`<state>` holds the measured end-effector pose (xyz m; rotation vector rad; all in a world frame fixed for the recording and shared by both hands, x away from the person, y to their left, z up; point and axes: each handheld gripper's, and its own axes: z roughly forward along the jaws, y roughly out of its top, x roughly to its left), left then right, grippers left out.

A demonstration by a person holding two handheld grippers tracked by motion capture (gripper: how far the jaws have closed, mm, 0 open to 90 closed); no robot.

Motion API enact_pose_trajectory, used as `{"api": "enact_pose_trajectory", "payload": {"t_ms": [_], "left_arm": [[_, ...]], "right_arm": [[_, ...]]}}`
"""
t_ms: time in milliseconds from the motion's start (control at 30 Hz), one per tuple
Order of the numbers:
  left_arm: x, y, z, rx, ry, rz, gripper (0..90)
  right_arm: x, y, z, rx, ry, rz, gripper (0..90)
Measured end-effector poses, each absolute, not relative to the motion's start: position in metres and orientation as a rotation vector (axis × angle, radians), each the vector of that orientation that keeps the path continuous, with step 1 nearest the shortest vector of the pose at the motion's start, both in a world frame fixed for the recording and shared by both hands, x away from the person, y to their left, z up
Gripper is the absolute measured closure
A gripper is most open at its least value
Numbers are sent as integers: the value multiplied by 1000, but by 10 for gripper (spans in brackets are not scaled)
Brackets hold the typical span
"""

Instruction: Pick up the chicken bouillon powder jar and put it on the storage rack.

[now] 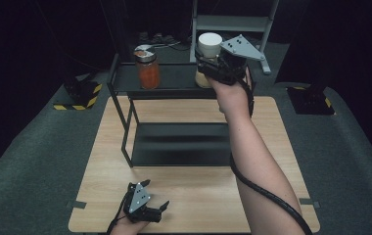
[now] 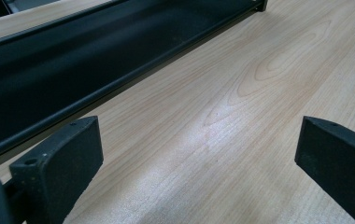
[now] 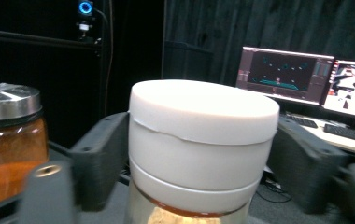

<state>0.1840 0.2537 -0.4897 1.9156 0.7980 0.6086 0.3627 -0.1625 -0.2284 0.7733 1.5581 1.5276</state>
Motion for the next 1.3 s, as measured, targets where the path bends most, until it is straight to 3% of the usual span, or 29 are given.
{"api": "enact_pose_trajectory", "payload": {"t_ms": [33, 67, 1300], "left_arm": [[184, 254, -490, 1914, 801, 605, 12], [185, 254, -490, 1914, 801, 605, 12], [185, 253, -489, 1922, 790, 608, 12]], "right_arm": [[361, -161, -228, 816, 1548, 1542, 22], [361, -161, -228, 817, 1554, 1545, 0], [304, -199, -257, 727, 1555, 1615, 0]]}}
